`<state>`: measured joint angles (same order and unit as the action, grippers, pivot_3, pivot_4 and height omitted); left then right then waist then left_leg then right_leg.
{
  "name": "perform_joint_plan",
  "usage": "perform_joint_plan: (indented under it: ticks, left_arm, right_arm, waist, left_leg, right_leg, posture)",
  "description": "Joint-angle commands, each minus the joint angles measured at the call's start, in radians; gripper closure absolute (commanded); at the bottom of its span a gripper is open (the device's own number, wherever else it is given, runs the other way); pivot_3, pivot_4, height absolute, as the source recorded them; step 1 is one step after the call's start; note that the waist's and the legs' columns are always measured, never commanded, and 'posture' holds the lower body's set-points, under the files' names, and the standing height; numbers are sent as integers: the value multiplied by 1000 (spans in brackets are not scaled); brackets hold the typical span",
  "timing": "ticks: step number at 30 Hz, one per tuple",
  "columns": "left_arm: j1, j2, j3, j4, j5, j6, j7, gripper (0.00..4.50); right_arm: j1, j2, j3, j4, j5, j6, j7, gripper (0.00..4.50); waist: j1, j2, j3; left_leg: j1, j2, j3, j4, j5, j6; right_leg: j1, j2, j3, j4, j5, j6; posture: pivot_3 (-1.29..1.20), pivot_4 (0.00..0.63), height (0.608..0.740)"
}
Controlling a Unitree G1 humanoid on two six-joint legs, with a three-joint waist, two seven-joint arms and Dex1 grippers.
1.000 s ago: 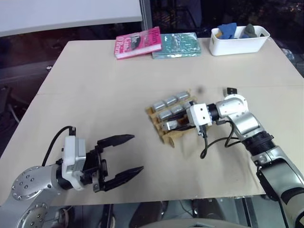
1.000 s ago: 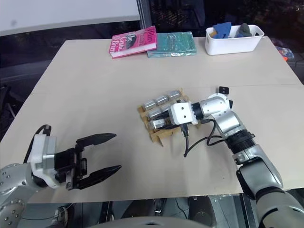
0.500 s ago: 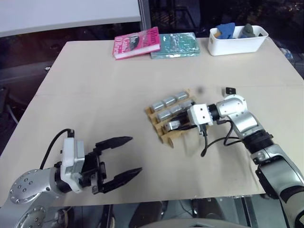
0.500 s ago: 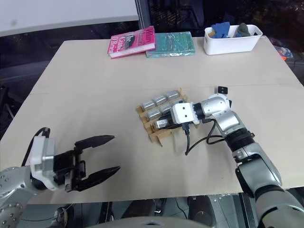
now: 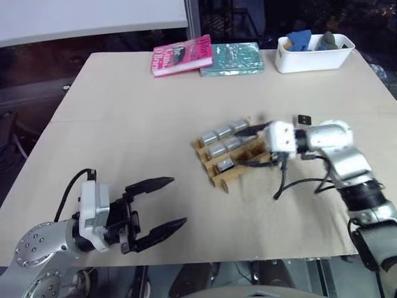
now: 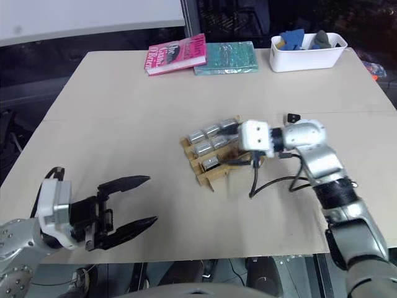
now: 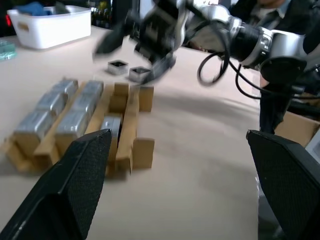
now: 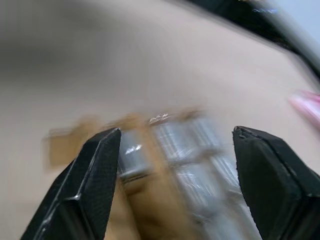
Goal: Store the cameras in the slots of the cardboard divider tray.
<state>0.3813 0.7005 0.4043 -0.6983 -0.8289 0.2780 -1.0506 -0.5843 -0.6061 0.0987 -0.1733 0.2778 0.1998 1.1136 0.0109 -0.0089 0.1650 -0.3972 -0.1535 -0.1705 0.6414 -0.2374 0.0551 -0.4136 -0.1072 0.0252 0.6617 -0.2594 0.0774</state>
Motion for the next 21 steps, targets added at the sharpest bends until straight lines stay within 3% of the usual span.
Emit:
perform_joint_plan:
  ticks: [1,4,8,10,12,21]
  left_arm:
    - [-29,-4,-19,-17,-22,2,19,0]
    - [-74,-2,-41,-2,-27,21,39,0]
    - [-180,-3,-95,42,-18,44,55,0]
    - [-208,0,-108,58,-17,51,51,0]
    - [-224,4,-115,69,-15,56,47,0]
    - [-233,2,-119,85,-9,51,33,0]
  right_arm:
    - [66,-43,-130,-180,2,267,-206,923]
    - [101,-36,-209,-243,4,504,-378,923]
    - [130,104,-260,-184,-97,673,-680,923]
    - [141,162,-268,-154,-115,688,-756,923]
    - [151,206,-271,-127,-144,688,-829,30]
    - [147,357,-333,-37,-208,660,-1084,30]
  waist:
    - [2,0,0]
    - [3,0,0]
    - [4,0,-1]
    - [1,0,-1]
    - [-1,1,-1]
    - [-3,2,-1]
  left_leg:
    - [0,0,1,0,0,0]
    - [0,0,2,0,0,0]
    - [1,0,2,0,0,0]
    - [1,0,2,0,0,0]
    - [1,0,3,0,0,0]
    - [1,1,5,-1,0,0]
  right_leg:
    - [0,0,0,0,0,0]
    - [0,0,1,0,0,0]
    - [0,0,1,1,1,-1]
    - [0,0,2,1,1,-1]
    - [-1,1,2,2,1,-1]
    - [-2,2,1,2,1,-1]
  posture:
    - [0,150,740]
    - [0,150,740]
    - [0,150,740]
    - [0,150,740]
    - [0,150,740]
    - [0,150,740]
